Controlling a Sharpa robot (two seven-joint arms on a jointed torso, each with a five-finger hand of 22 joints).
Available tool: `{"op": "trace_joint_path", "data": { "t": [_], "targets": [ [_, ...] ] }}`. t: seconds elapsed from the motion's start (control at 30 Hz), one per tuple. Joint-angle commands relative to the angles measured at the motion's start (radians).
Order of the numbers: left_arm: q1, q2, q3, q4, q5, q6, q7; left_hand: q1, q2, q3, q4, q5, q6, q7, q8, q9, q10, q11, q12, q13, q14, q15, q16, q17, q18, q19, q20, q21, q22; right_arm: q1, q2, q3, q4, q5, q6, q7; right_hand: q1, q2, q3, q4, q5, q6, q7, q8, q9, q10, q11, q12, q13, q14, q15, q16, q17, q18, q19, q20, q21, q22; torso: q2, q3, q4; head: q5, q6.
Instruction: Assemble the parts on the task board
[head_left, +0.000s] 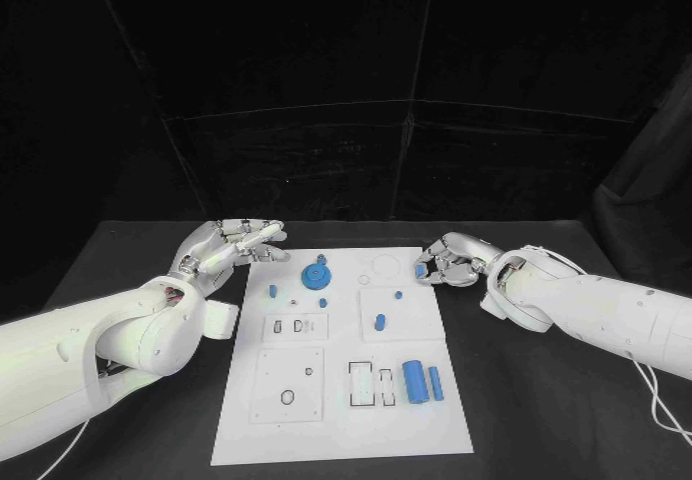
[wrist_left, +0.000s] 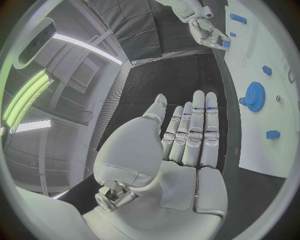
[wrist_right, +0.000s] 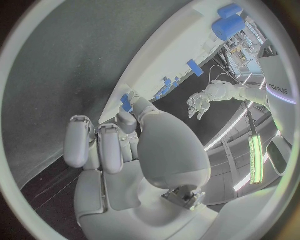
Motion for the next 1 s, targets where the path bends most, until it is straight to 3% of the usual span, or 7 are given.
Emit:
{"op": "trace_joint_path", "data": {
  "t": [0.03,0.33,0.5,0.53,0.6,0.77,1.0],
  "targets": [
    [0.001,-0.001,0.001,0.002,0.001,0.011,0.0,0.002,0.011,0.001,-0.005,0.005,0.007,0.001,-0.006,-0.001,0.007,0.002,-0.003,-0.001,0.003,0.001,-0.004,0.001,0.013,0.008,0.001,-0.005,-0.001,0.001,0.004,0.0,0.002,-0.012,-0.018,-0.014,-0.004,0.013,0.009,0.001,-0.003,0.012,-0.003,0.005,-0.001,0.01,-0.002,0.008,0.003,0.06,-0.01,0.006,0.053,-0.011,0.008,0.0,0.004,0.002,0.0,0.0,-0.0003,0.001,-0.001],
    [0.001,-0.001,0.001,0.003,0.001,0.015,-0.003,0.002,0.012,0.001,-0.007,0.005,0.007,0.002,-0.007,-0.001,0.007,0.002,-0.004,-0.001,0.003,0.001,-0.005,0.002,0.013,0.008,0.001,-0.006,-0.002,0.001,0.003,0.0,0.011,0.022,-0.07,-0.029,-0.029,0.05,0.046,0.015,0.023,0.034,-0.012,0.006,-0.003,0.027,-0.009,0.026,0.021,0.062,-0.017,0.01,0.059,-0.013,0.014,-0.006,0.008,0.01,-0.001,-0.0007,0.0013,0.0,-0.003],
    [0.001,-0.003,0.001,0.003,0.001,0.016,-0.004,0.003,0.012,0.002,-0.008,0.005,0.006,0.002,-0.008,-0.001,0.007,0.003,-0.005,-0.001,0.003,0.001,-0.006,0.002,0.013,0.008,0.001,-0.006,-0.002,0.001,-0.013,0.001,0.05,0.059,-0.098,-0.043,-0.029,0.063,0.072,0.011,0.025,0.036,-0.013,0.003,-0.005,0.031,-0.011,0.03,0.026,0.063,-0.019,0.012,0.063,-0.013,0.017,-0.009,0.011,0.015,-0.002,-0.0014,0.0008,0.004,-0.002],
    [0.001,-0.004,0.001,0.003,0.001,0.017,-0.004,0.003,0.012,0.002,-0.008,0.005,0.006,0.002,-0.008,-0.001,0.006,0.003,-0.006,-0.001,0.003,0.001,-0.006,0.002,0.013,0.008,0.001,-0.006,-0.002,0.001,-0.017,0.001,0.065,0.066,-0.104,-0.049,-0.029,0.073,0.084,0.011,0.023,0.033,-0.012,0.0,-0.007,0.03,-0.01,0.03,0.027,0.063,-0.019,0.012,0.063,-0.013,0.017,-0.009,0.011,0.015,-0.003,-0.0017,0.0009,0.004,-0.002],
    [0.001,-0.004,0.001,0.004,0.001,0.017,-0.005,0.005,0.013,0.003,-0.01,0.005,0.006,0.002,-0.009,-0.001,0.006,0.003,-0.007,-0.002,0.002,0.001,-0.007,0.003,0.013,0.009,0.001,-0.007,-0.002,0.002,-0.025,0.001,0.094,0.076,-0.111,-0.059,-0.024,0.093,0.123,0.002,-0.029,0.028,-0.01,-0.006,-0.009,0.028,-0.008,0.028,0.027,0.063,-0.018,0.013,0.065,-0.014,0.016,-0.01,0.011,0.015,-0.004,-0.0017,0.0003,0.006,0.0],
    [0.002,-0.006,0.001,0.006,0.001,0.014,-0.007,0.013,0.017,0.01,-0.02,0.005,0.007,0.001,-0.012,-0.001,0.008,0.002,-0.011,-0.002,0.003,0.0,-0.01,0.007,0.013,0.01,0.001,-0.009,-0.004,0.007,-0.031,0.002,0.189,0.083,-0.126,-0.124,-0.051,0.08,0.145,0.002,-0.041,0.023,-0.005,-0.014,-0.01,0.026,-0.004,0.027,0.028,0.063,-0.014,0.013,0.065,-0.014,0.016,-0.006,0.011,0.016,-0.007,-0.0055,0.0042,0.006,0.004],
    [0.003,-0.009,0.001,0.008,0.001,0.007,-0.011,0.016,0.018,0.013,-0.024,0.005,0.007,0.002,-0.014,-0.001,0.009,0.002,-0.013,-0.002,0.003,0.0,-0.011,0.008,0.013,0.01,0.0,-0.009,-0.005,0.022,0.024,0.002,0.263,0.034,-0.134,-0.238,-0.085,0.063,0.151,0.011,-0.058,0.02,-0.003,-0.02,-0.01,0.027,-0.001,0.028,0.03,0.063,-0.012,0.012,0.064,-0.013,0.015,-0.003,0.01,0.014,-0.009,-0.008,0.0089,0.016,0.005]
  ]
}}
